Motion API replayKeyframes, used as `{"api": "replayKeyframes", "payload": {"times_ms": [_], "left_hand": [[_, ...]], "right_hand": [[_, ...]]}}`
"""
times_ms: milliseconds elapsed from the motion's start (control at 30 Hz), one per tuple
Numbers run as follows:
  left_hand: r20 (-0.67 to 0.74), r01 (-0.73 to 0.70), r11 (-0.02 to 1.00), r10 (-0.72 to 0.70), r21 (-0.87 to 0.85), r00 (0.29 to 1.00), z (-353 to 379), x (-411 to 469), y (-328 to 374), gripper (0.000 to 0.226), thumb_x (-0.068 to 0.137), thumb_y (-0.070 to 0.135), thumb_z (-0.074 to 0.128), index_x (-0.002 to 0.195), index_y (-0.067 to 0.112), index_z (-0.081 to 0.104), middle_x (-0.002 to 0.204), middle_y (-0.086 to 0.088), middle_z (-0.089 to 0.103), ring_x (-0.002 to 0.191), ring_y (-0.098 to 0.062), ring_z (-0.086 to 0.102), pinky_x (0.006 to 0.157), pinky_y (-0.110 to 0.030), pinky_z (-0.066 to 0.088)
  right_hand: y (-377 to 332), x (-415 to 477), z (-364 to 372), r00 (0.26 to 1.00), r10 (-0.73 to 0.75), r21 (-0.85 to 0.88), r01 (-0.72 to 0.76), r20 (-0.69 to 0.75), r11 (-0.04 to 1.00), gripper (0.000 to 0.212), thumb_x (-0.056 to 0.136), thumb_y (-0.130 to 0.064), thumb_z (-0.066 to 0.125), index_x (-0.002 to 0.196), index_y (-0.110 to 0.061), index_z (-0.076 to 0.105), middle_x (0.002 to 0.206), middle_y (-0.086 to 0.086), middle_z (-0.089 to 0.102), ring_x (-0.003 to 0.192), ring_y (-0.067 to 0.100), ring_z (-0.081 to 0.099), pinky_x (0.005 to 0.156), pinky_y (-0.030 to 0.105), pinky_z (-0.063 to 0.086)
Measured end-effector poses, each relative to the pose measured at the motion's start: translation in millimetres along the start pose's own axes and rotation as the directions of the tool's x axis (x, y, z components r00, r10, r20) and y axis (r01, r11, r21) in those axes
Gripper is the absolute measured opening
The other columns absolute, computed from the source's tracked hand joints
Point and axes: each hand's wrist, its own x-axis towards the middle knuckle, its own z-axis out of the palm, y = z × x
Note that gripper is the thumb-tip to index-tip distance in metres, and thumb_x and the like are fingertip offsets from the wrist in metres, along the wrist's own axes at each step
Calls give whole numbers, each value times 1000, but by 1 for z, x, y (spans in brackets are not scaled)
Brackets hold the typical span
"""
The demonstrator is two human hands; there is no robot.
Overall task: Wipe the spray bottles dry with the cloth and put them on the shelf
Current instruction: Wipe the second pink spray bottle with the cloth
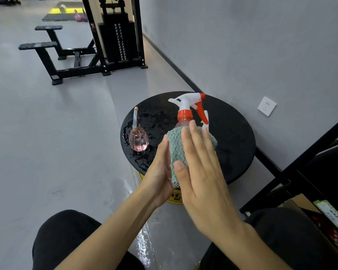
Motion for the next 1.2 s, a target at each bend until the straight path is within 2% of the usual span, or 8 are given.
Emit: {"api": "replayKeyframes", "payload": {"times_ms": [233, 367, 500, 600, 733, 967, 1100, 1200], "left_hand": [[29, 32, 995, -35, 97, 999, -1, -1, -4, 45, 97, 55, 31, 108, 34, 69, 96, 3, 76, 78, -12, 73, 52, -29, 55], [8, -54, 997, 54, 56, 999, -3, 2, -2, 43, 89, 49, 40, 91, 27, 77, 96, 2, 76, 86, -9, 72, 66, -24, 58], [-3, -76, 994, 77, 76, 997, -2, -1, -1, 46, 80, 50, 45, 108, 23, 68, 105, 1, 75, 98, -10, 70, 75, -21, 56], [-5, -34, 997, 34, 74, 999, 1, -3, -3, 41, 96, 50, 34, 103, 38, 73, 111, 7, 73, 99, -8, 69, 70, -25, 57], [-5, 25, 999, -25, 37, 1000, 4, -6, -5, 51, 92, 60, 32, 129, 36, 58, 124, 4, 67, 101, -13, 69, 60, -34, 57], [-12, -37, 999, 37, -23, 999, 2, -3, -6, 52, 102, 45, 24, 102, 18, 68, 94, -1, 77, 86, -10, 73, 69, -21, 57], [-16, -36, 999, 37, 20, 999, 3, -3, -9, 50, 101, 45, 27, 102, 31, 75, 108, 3, 74, 98, -9, 69, 73, -28, 57], [-2, -5, 999, 5, 36, 1000, 5, -6, -9, 44, 100, 51, 26, 118, 37, 63, 111, 6, 73, 95, -12, 71, 60, -34, 58]], "right_hand": [[10, 37, -11, 999, 41, 70, -43, 33, 997, 58, 99, -48, 14, 154, -29, 11, 162, -17, -3, 146, 0, -14, 122, 37, 7], [-2, 10, 4, 999, -4, -73, 8, 53, 997, 57, 98, -42, 7, 154, -32, 3, 161, -18, -9, 146, 5, -18, 121, 43, 5], [-2, -2, 10, 999, -11, -104, 16, 50, 994, 57, 99, -39, 10, 154, -30, 2, 161, -18, -9, 147, 8, -16, 119, 47, 6], [4, 16, 4, 998, 10, -54, -7, 55, 999, 58, 97, -43, 6, 154, -31, 4, 161, -19, -9, 145, 2, -19, 121, 46, 5], [13, 39, -5, 999, 45, 44, -46, 28, 998, 58, 99, -44, 13, 154, -26, 12, 162, -14, 1, 147, 2, -13, 122, 44, 10], [-2, -9, 7, 998, -23, -74, 27, 64, 997, 58, 99, -40, 11, 154, -31, -4, 160, -20, -15, 147, 7, -17, 119, 45, 7], [6, 8, 4, 998, 14, -20, -13, 53, 1000, 55, 100, -42, 8, 153, -33, -1, 160, -22, -11, 145, 1, -18, 121, 45, 7], [13, 33, -8, 996, 53, 87, -59, 70, 994, 56, 100, -44, 16, 154, -29, 10, 161, -19, -1, 145, -3, -14, 122, 34, 4]]}}
